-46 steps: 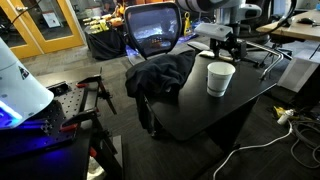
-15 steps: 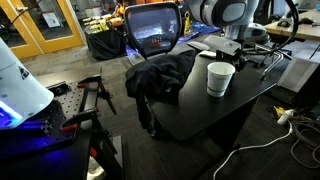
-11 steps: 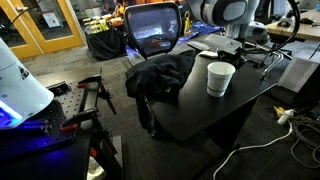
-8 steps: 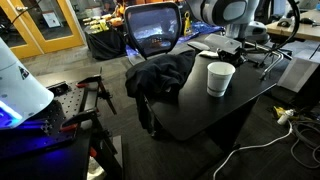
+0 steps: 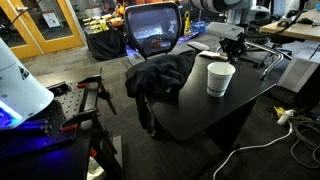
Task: Put the blue pen inside the white cup
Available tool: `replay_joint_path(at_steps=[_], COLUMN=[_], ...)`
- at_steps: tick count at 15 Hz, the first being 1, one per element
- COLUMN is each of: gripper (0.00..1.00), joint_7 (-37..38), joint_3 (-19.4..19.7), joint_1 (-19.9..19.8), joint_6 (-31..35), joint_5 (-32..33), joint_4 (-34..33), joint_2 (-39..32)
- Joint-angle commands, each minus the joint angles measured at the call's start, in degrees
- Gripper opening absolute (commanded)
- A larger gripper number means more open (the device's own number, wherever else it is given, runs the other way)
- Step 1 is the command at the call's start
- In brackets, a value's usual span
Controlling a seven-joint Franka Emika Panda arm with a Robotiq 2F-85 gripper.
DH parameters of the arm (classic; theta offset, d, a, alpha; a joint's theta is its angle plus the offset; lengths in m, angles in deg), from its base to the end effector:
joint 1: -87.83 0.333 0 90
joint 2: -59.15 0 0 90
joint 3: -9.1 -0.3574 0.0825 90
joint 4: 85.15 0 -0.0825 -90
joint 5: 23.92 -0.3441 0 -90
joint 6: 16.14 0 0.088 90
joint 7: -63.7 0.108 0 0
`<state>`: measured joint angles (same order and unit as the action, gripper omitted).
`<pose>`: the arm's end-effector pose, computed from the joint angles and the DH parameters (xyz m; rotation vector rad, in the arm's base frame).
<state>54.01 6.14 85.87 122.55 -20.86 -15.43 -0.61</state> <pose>0.7726 -0.0004 0.1947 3.1083 0.3034 0.2535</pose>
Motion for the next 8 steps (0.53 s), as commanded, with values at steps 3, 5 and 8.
replay_joint_path(at_steps=[3, 5, 8], gripper=[0.03, 0.03, 0.03], joint_7=[3.84, 4.53, 6.06], joint_3=[1.37, 1.45, 2.12], joint_1=[1.69, 1.83, 2.29], joint_6=[6.49, 8.89, 12.31], joint_5=[0.15, 0.12, 0.37], joint_4=[15.11, 19.95, 27.18], joint_2=[13.31, 17.24, 23.24])
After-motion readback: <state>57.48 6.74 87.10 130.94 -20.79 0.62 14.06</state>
